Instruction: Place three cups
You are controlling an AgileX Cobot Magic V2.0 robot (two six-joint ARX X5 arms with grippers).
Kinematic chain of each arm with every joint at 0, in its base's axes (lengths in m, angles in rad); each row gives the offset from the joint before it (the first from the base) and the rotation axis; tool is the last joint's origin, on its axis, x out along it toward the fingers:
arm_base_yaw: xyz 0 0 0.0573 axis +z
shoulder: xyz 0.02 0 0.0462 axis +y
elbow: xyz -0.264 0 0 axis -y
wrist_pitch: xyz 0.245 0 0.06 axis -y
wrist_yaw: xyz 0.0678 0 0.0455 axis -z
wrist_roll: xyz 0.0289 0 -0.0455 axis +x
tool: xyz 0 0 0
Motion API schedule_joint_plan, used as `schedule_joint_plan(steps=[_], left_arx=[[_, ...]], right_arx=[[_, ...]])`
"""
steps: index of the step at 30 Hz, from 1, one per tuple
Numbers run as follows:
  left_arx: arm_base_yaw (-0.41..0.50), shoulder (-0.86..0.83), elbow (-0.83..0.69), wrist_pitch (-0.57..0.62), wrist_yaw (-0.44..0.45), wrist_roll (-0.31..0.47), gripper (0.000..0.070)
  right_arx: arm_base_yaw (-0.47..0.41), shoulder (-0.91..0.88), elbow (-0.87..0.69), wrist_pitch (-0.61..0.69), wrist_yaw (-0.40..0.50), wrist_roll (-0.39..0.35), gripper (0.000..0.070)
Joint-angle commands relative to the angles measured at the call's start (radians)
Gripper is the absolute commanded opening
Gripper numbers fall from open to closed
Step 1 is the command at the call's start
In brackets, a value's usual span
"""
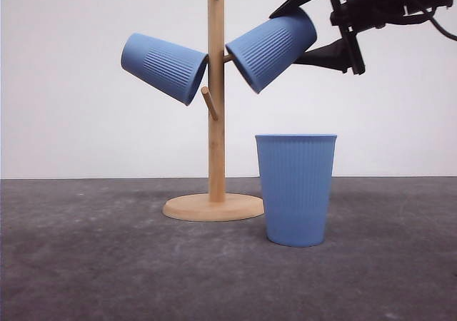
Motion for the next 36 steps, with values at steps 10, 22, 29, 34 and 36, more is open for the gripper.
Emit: schedule_joint_plan(steps=[10,22,29,34,36], left_arx=[[0.0,0.005,0.005,0.008,-0.002,-0.006,0.0471],[0.0,0.005,0.006,0.008,-0.002,-0.006,0.0471],[0.0,0.005,0.005,0.008,-0.002,-0.006,0.0471],[0.0,0.005,0.006,0.008,-0.002,-0.007,0.0472],[0.0,0.005,0.006,0.008,-0.002,-0.007,0.0472]], right_arx=[[0.007,0.041,0.019,0.009,0.05,-0.044,0.0504],[0.003,0.04,0.019,0.009,0.055,-0.052,0.0574],[-0.03,0.038,0.019,-0.007,0.047,-0.054,0.0575],[-0.063,0.006,0.019,-0.098,0.048,-0.136,0.0575],[-0.071,-0.015,0.019,-0.148,0.055,-0.182,0.0575]])
